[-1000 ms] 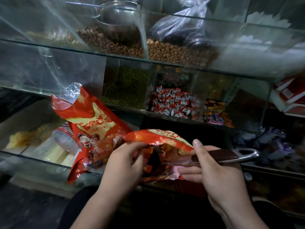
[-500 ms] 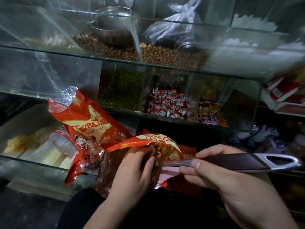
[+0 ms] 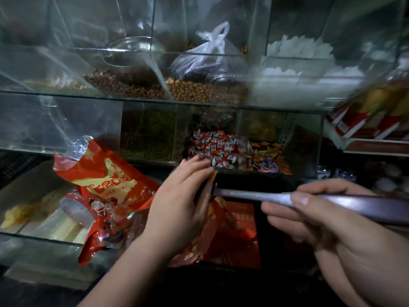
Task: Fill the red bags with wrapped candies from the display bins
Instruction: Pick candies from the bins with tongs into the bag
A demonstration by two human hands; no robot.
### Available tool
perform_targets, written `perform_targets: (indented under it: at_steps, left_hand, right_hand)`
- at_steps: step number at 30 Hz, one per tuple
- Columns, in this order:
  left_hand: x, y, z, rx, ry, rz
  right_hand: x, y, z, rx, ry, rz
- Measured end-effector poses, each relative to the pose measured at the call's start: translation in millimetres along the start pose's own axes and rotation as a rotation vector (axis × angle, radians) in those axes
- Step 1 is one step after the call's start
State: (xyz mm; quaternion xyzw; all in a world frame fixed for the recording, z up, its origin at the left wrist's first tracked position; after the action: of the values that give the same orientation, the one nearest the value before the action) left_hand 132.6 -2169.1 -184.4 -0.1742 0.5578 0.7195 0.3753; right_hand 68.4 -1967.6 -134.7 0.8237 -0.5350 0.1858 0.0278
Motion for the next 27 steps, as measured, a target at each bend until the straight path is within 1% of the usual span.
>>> perform_targets:
  at_steps: [5,7,9,11,13,16,18,19,22,23,24,25,27]
  left_hand:
    - [55,85,12,0.195,0.004,-0.154]
    - [88,110,17,0.252,-0.033,-0.206]
    - [123,130,19,0.257,-0.073,-0.273]
    - [153,145,14,0.201,-0.102,-0.329]
    - [172,153,5,0.090,-0.151,-0.344]
    - [183,152,-14,-0.086,-0.245,-0.319]
    - [185,148,-23,-0.127,-0.259,-0.322]
    - [186,146,-24,-0.120,-0.260,-0.324]
    - [185,145,-21,-0.099,-0.276,-0.312]
    - [185,145,-21,-0.096,-0.284,-0.299]
    - [184,145,-21,-0.095,-0.290,-0.289]
    - [184,144,-21,-0.095,-0.292,-0.285]
    - [183,143,-23,-0.108,-0.283,-0.293]
  right_hand:
    - [-41,21,-20,-0.107,0.141,0.128]
    - [-60,32,-22,-0.107,0.167,0.214]
    - [-78,45,-19,-0.071,0.229,0.286]
    - [-93,63,-11,-0.021,0.322,0.340]
    - [-105,87,0,0.030,0.409,0.387]
    - [-106,127,14,0.040,0.406,0.429]
    - [-98,152,20,-0.026,0.282,0.415]
    - [-94,163,21,-0.087,0.143,0.402]
    - [-83,183,24,-0.329,-0.596,0.321]
    - [-79,185,26,-0.396,-0.789,0.270]
    - [-78,185,29,-0.457,-0.928,0.223]
    - [-79,184,31,-0.494,-0.997,0.194]
    - [-81,178,28,-0.538,-0.987,0.181]
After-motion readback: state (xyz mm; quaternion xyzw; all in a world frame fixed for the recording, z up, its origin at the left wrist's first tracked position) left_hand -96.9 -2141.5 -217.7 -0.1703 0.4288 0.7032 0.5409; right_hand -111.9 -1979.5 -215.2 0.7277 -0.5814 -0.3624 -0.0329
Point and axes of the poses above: each hand's wrist, its own y-axis towards the middle knuckle, its own x-axis out of the palm, z = x × y, the point moved 5 cm from there along y, towards the middle knuckle, and after that the axes turned 11 degrees about x, right-handed, at the moved point
